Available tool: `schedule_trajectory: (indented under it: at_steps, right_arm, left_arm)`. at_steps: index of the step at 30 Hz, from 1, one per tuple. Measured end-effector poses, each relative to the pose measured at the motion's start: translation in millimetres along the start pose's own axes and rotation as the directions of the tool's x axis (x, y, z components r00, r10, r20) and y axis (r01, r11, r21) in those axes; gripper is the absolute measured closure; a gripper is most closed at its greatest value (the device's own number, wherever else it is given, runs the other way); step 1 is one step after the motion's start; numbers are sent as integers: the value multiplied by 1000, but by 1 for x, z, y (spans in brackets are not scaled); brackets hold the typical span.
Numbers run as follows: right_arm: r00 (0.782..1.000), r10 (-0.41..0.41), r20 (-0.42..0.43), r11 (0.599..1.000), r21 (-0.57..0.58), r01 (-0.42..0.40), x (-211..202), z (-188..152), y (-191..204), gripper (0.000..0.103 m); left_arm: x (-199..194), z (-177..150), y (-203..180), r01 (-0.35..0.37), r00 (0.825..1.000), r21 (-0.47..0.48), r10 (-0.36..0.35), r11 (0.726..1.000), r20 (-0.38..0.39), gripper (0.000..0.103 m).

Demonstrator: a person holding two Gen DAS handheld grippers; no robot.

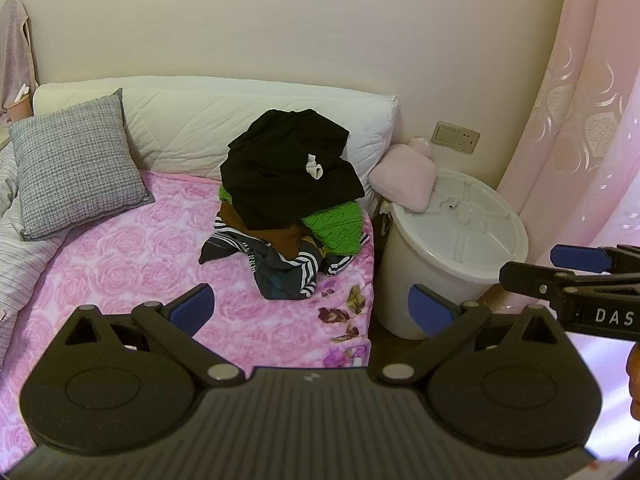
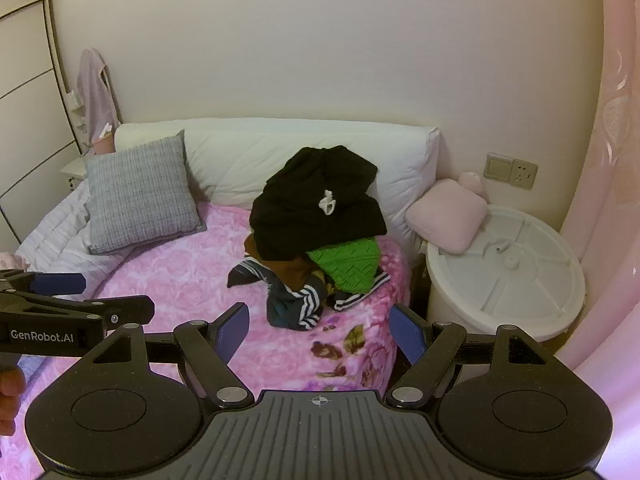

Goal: Fold clothes

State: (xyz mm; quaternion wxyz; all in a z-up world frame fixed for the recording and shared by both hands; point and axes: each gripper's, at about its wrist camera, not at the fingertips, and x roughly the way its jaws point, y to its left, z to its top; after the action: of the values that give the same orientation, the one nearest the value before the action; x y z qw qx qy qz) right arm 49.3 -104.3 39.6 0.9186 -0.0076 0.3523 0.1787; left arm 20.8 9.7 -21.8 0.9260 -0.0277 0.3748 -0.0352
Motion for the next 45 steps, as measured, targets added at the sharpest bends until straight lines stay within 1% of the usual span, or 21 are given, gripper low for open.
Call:
schedule_trajectory:
  at_steps: [18, 32, 41, 45]
  right_arm:
    - [1000, 9, -25, 1000, -8, -9, 13, 3, 4, 29]
    - [999, 38, -36, 999, -32, -39, 33, 12, 7, 29]
    - [996, 66, -52, 997, -47, -69, 61, 26, 3, 29]
    - [993, 103, -61, 993, -46, -106, 81, 36, -2, 29]
  left_arm:
    - [10, 4, 15, -10, 1000, -15, 10, 1000, -18, 1]
    - [21, 15, 24, -47, 999, -38, 46, 998, -13, 1]
    - [44, 31, 33, -78, 997, -56, 77, 995, -19, 1]
    - [60, 40, 36, -90, 996, -64, 88, 994, -30, 1]
